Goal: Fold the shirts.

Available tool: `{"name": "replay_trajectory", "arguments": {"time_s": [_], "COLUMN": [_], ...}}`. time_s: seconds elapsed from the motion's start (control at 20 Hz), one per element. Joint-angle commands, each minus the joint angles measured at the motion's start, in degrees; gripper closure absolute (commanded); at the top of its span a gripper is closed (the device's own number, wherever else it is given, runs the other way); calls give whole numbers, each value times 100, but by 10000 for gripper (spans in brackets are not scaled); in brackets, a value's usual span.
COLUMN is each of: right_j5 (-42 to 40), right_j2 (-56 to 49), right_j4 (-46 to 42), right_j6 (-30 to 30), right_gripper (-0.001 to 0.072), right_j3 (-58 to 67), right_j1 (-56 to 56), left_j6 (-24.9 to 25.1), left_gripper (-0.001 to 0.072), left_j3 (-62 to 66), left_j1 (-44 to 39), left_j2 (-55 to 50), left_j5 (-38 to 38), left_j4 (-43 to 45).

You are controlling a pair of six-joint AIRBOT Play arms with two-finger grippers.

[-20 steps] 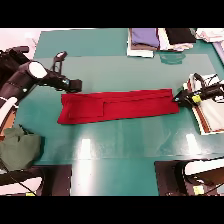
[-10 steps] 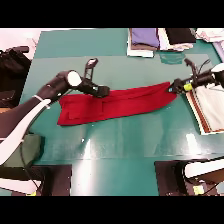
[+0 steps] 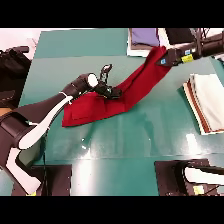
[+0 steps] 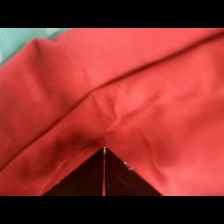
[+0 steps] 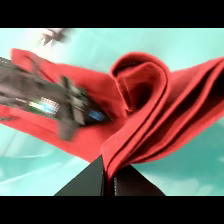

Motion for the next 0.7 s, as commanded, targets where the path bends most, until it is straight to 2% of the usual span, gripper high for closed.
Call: {"name": "replay_trajectory", "arguments": {"time_s": [0.0,0.15,0.35,0.55,0.65], "right_j5": [-142,-297,-533,-1344,-2017], "right_j2": [94,87,66,-118,-474], "right_j4": [-2,4,33,398,872], "right_j6": [286,407,413,413,404], "right_gripper": [696,696,696,696,696], "right_j3": [348,361,358,358,361], "right_j1": [584,922,1478,2323,2929], "left_j6": [68,63,61,63,76], "left_gripper": [684,684,684,684,684], "left_j3": [55,214,1014,1344,1421], "left_j1": [-13,13,433,1366,1950], "left_j2": [-160,-153,59,1141,1858], "left_j5": [-31,-295,-1228,-1703,-1878], "left_j4": [-114,-87,481,1353,1716]}}
